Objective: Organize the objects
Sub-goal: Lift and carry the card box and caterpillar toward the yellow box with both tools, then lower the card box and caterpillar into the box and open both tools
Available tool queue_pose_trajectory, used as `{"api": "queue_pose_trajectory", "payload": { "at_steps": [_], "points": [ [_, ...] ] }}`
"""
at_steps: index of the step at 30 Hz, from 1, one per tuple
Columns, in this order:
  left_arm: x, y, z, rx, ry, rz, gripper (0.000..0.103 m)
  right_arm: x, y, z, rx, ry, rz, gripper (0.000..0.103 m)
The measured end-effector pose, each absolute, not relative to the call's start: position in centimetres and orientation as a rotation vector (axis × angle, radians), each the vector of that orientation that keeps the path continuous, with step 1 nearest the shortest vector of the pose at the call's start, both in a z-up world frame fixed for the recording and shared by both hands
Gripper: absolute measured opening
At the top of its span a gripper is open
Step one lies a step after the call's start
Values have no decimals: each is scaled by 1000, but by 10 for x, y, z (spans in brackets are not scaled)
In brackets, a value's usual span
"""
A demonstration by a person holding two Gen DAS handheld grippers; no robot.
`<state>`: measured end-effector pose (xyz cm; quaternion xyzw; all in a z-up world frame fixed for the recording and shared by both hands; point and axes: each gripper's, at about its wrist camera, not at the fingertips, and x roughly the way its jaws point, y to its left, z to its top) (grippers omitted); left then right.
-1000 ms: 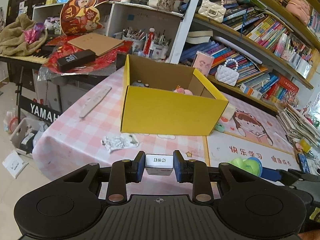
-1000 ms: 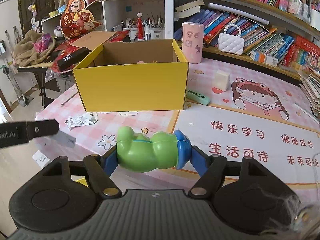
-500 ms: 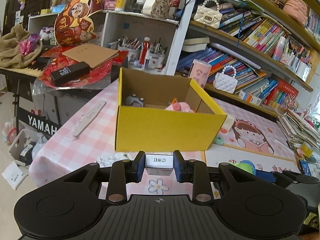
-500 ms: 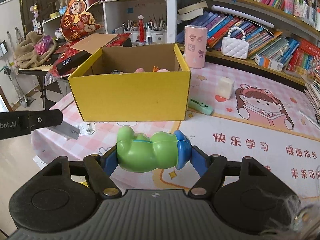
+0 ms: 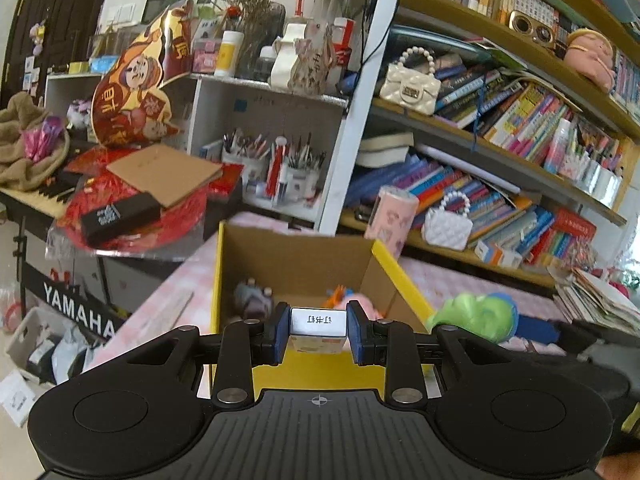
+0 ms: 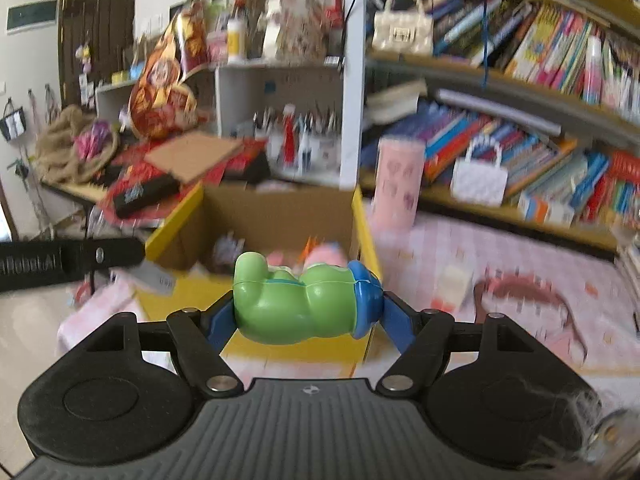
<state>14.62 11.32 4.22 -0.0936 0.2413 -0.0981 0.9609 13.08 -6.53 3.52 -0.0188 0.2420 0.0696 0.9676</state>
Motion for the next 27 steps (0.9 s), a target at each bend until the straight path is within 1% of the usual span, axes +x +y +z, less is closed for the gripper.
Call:
{"api": "queue_pose_trajectory", "payload": {
  "at_steps": [4,8,13,20,27],
  "points": [
    [169,110,43,-191,480,-166,28,165,-66,49,-34,447,137,73],
    [189,107,33,-187,500,-115,28,197,-66,51,-19,444,149,73],
    [209,101,16,-174,549,-57,28,235,-55,41,-34,497,203,73],
    [224,94,-2,-154,610,0,28,281,-49,15,-15,616,258,73],
    [230,91,-14,-159,642,42,29,312,-39,-3,-81,704,302,73]
  ]
}}
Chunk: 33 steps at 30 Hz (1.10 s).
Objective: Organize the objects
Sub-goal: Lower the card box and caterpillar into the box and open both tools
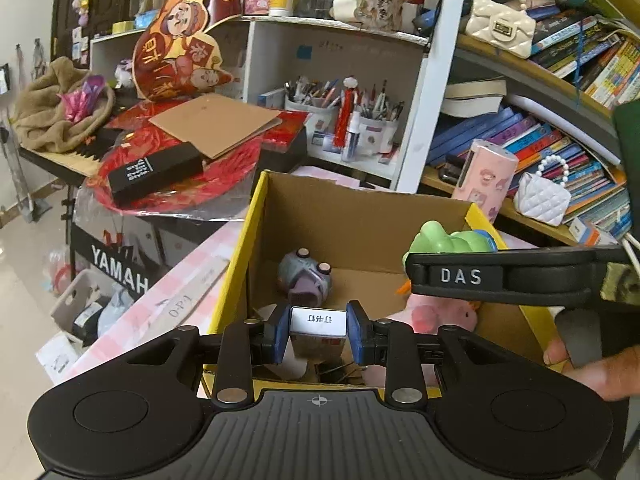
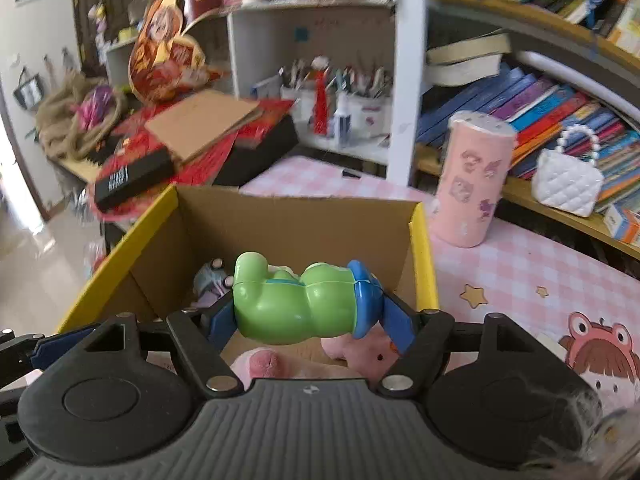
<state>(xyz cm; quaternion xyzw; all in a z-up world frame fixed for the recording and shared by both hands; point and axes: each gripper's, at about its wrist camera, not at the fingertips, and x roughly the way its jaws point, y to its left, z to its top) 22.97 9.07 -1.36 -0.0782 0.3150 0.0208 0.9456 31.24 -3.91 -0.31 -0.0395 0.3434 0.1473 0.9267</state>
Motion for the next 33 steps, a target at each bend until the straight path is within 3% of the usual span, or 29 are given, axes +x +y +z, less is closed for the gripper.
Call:
{"api": "queue_pose_trajectory", "payload": {
  "at_steps": [9,13,16,22,33],
  "points": [
    [231,85,-13,-160,635,61,30,331,-27,-14,-156,724,335,74],
    [227,84,-10,-156,630,60,48,334,-24,-19,-152,744,343,76],
    [221,85,-3,-151,612,60,61,329,-26,-16,-135,712,331,84],
    [206,84,18,-145,549,44,77,312,-38,6,-77,624,302,88],
    [161,88,36,-116,499,25,88,237,-76,43,46,471,217,90]
  ]
}}
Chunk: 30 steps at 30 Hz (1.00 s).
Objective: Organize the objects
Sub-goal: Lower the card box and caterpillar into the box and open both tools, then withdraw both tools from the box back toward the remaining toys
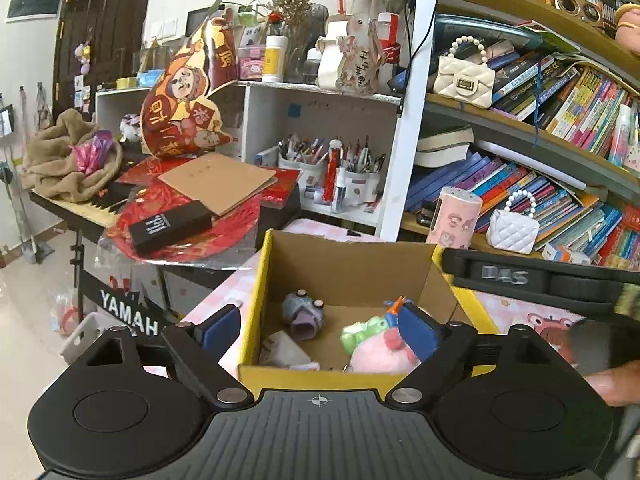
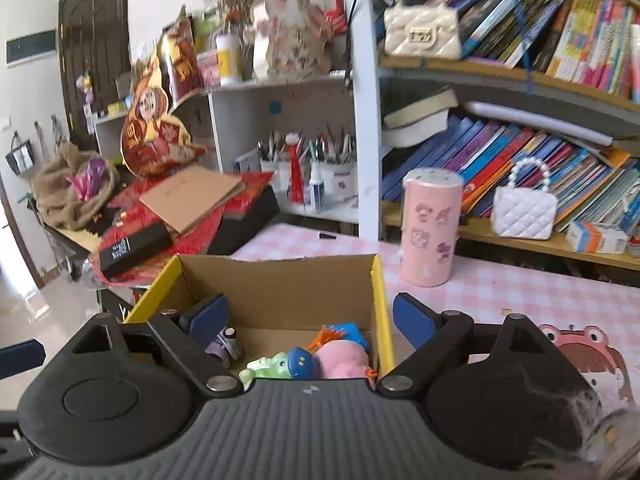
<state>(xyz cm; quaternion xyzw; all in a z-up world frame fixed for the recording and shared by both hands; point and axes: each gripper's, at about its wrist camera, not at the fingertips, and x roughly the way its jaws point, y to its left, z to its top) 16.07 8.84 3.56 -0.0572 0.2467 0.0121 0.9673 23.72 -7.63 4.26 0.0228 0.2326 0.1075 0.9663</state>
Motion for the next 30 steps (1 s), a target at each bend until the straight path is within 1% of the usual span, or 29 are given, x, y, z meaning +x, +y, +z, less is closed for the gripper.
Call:
{"api": "queue_pose_trajectory", "payload": {
  "at_steps": [6,10,20,30],
  "points": [
    [135,96,29,-152,522,51,88,189,-85,46,30,439,217,90],
    [120,97,23,-157,540,38,88,160,-88,39,-10,450,208,90],
    [89,99,6,-164,611,16,88,94,-82,-2,-45,555,137,90],
    [64,86,-5,-93,658,-95,88,54,-90,-24,-11,621,14,90]
  ]
}}
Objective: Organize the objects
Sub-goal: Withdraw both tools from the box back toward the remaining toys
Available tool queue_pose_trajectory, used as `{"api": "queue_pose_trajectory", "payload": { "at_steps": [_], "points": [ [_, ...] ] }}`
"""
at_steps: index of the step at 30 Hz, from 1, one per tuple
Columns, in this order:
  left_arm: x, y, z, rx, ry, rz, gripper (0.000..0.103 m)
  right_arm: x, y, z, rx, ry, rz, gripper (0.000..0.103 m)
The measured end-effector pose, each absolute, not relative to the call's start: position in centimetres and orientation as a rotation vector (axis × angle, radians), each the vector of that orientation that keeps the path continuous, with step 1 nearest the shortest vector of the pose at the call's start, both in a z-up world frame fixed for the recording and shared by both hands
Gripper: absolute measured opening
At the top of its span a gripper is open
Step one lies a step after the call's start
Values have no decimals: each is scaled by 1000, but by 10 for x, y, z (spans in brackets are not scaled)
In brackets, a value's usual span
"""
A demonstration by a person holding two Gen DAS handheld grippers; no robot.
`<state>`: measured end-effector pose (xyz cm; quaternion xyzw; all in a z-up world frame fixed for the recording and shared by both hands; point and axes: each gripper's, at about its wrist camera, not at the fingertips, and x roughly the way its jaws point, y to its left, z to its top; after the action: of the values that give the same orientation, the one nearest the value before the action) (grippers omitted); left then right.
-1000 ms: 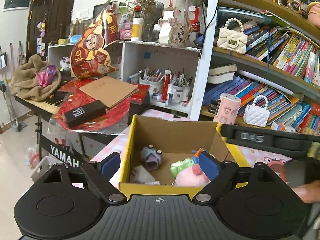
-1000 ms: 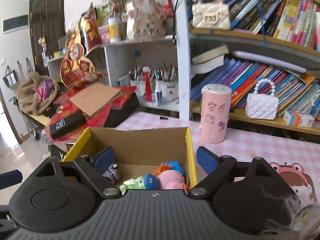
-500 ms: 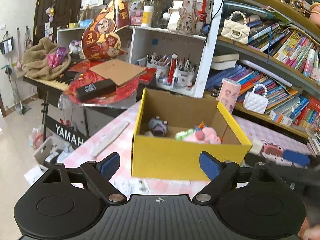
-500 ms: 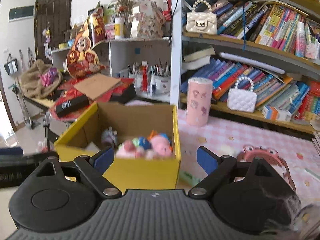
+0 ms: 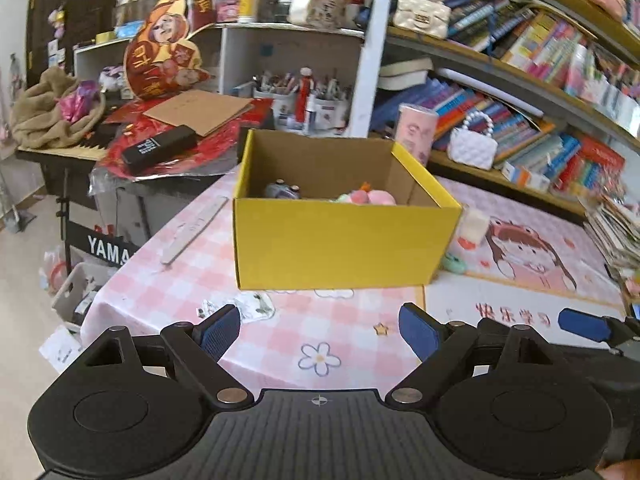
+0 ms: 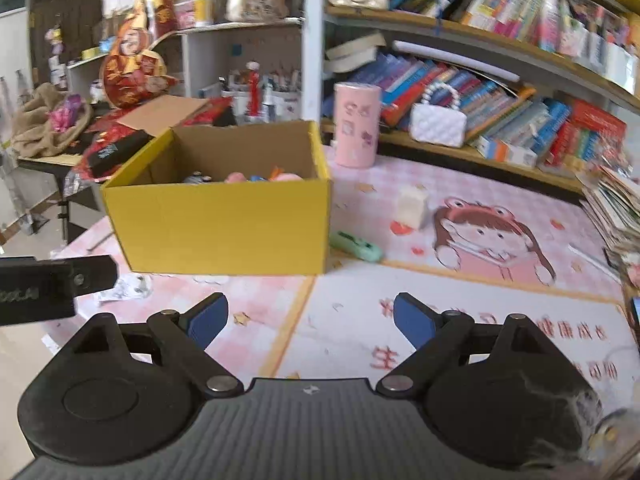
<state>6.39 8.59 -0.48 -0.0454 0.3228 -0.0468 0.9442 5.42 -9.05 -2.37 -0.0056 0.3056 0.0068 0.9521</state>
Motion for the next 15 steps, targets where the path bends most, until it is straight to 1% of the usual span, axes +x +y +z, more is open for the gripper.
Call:
{"api": "queue_pose_trajectory", "payload": {
  "at_steps": [15],
  "points": [
    [52,64,-18,-45,710,-207,89,17,-114,-34,25,659,-138,91]
  ]
}}
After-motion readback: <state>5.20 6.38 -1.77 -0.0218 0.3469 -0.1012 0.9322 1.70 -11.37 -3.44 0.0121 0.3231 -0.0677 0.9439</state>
